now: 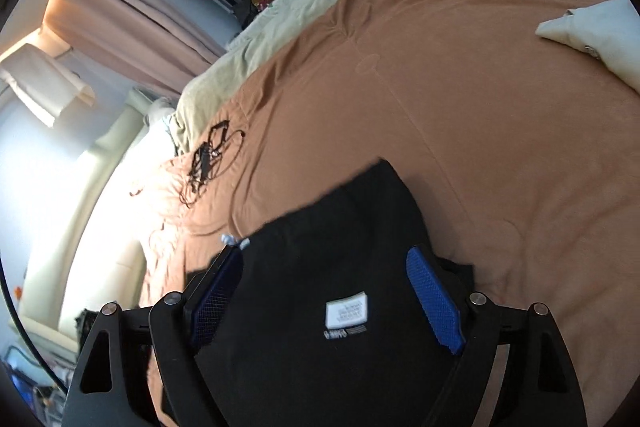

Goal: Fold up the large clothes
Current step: 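Open both tools and release the folded hem onto the shirt, then grasp the end of the folded black shirt with both tools side by side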

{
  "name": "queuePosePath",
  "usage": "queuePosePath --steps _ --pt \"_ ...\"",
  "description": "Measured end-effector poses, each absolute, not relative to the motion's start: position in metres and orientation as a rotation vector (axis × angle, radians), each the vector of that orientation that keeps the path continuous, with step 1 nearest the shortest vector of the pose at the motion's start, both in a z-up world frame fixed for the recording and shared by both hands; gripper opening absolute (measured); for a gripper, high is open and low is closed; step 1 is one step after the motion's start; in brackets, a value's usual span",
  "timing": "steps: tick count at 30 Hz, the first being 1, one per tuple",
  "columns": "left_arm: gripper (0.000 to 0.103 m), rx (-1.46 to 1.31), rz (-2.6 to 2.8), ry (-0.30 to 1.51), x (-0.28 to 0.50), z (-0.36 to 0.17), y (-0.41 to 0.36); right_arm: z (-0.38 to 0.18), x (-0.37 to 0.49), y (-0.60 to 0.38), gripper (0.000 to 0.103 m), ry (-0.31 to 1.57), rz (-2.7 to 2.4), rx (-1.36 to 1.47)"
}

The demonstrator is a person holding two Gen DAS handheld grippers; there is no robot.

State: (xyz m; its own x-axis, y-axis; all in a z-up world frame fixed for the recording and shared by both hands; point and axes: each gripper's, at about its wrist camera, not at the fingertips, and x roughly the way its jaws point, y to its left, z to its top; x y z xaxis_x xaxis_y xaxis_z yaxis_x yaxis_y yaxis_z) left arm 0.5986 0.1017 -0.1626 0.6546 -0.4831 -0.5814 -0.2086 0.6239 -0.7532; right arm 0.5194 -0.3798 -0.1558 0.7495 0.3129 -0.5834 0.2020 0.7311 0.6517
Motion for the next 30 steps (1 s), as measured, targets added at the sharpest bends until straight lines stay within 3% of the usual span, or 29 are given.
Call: queuePosePath --steps 7,13,17,23,25,27,30 --pt "0.085 -0.797 -0.13 0.93 0.561 -0.177 0.115 -0.164 0.484 -0.379 0.084 0.803 -0.001 0.697" --pt "0.065 -0.666 -0.107 1.005 0.538 -0.194 0.11 -0.178 0.455 -0.375 0.084 0.845 -0.038 0.671" --pt "0.05 -0.645 -0.108 1.046 0.518 -0.208 0.113 -0.186 0.438 -0.369 0.076 0.881 -0.053 0.634" --pt "0.048 -0.615 -0.118 1.08 0.49 -0.214 0.11 -0.201 0.409 -0.361 0.068 0.928 -0.045 0.626" --pt "0.039 -0.605 -0.123 1.084 0.485 -0.214 0.108 -0.204 0.4 -0.356 0.061 0.932 -0.031 0.616" --pt "0.035 -0.593 -0.116 1.081 0.477 -0.216 0.108 -0.207 0.392 -0.351 0.041 0.936 -0.008 0.616" --pt "0.026 -0.587 -0.114 1.081 0.473 -0.218 0.106 -0.213 0.382 -0.346 0.027 0.933 0.002 0.599"
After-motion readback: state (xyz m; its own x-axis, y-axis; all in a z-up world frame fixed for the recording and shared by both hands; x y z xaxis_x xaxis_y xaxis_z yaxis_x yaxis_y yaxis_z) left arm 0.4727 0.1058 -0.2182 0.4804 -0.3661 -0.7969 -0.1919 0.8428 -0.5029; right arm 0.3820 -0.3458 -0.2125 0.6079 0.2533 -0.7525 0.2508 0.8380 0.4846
